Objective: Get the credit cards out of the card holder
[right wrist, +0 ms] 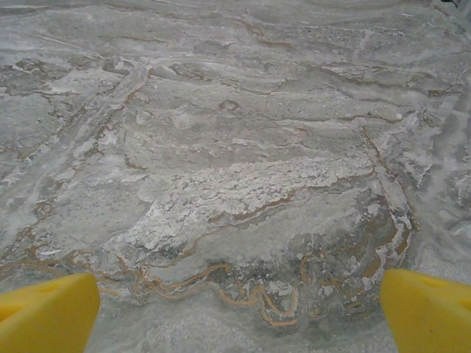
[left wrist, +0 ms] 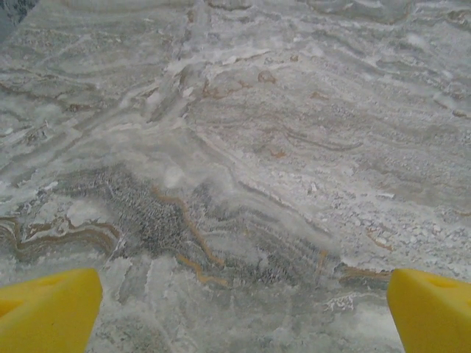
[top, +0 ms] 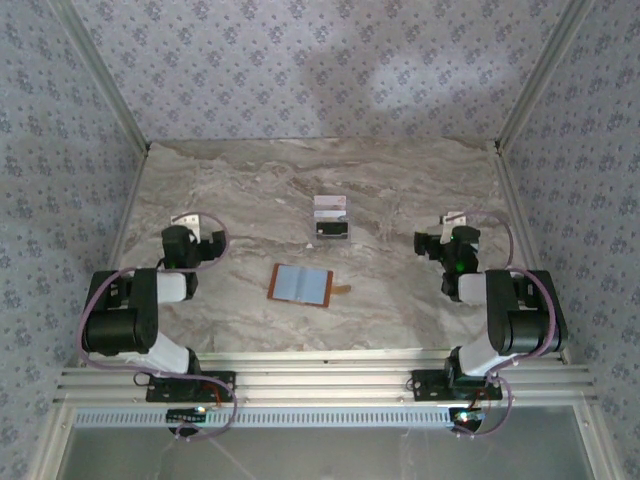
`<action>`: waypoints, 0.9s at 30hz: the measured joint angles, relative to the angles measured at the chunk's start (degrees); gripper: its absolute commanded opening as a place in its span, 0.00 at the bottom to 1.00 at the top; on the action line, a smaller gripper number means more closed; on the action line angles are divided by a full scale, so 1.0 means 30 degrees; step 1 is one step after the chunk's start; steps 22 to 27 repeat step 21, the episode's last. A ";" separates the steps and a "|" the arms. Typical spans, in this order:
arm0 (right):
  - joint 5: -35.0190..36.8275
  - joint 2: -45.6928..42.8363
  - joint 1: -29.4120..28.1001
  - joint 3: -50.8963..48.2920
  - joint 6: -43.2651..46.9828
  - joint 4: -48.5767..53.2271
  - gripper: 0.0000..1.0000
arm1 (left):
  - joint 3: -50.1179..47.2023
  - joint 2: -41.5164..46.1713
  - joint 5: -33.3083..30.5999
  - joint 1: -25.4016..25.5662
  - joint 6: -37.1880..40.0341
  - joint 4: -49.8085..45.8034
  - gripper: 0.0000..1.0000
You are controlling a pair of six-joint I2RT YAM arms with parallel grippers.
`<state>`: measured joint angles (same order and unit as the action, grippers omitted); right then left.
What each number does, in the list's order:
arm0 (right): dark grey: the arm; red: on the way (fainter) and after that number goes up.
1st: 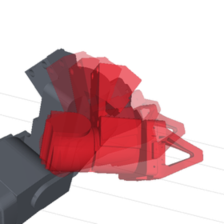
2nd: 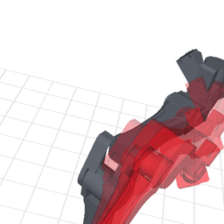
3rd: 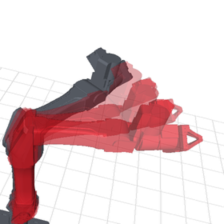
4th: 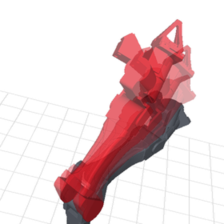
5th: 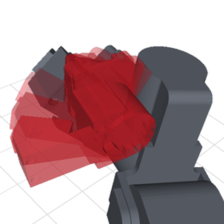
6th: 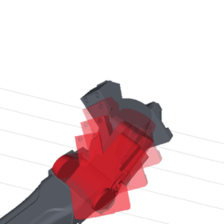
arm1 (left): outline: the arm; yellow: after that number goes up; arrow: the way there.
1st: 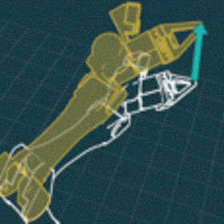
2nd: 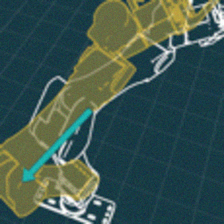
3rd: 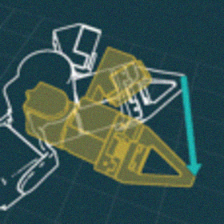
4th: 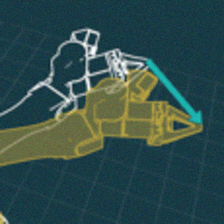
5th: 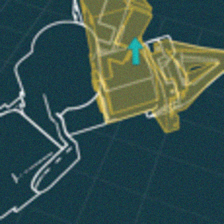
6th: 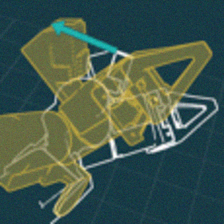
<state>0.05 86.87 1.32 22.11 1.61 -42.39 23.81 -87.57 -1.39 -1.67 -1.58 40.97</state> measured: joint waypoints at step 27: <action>0.0248 0.0015 0.0051 -0.0029 -0.0015 -0.0976 1.00 | -0.0007 0.0000 -0.1326 0.0561 0.0000 0.1421 1.00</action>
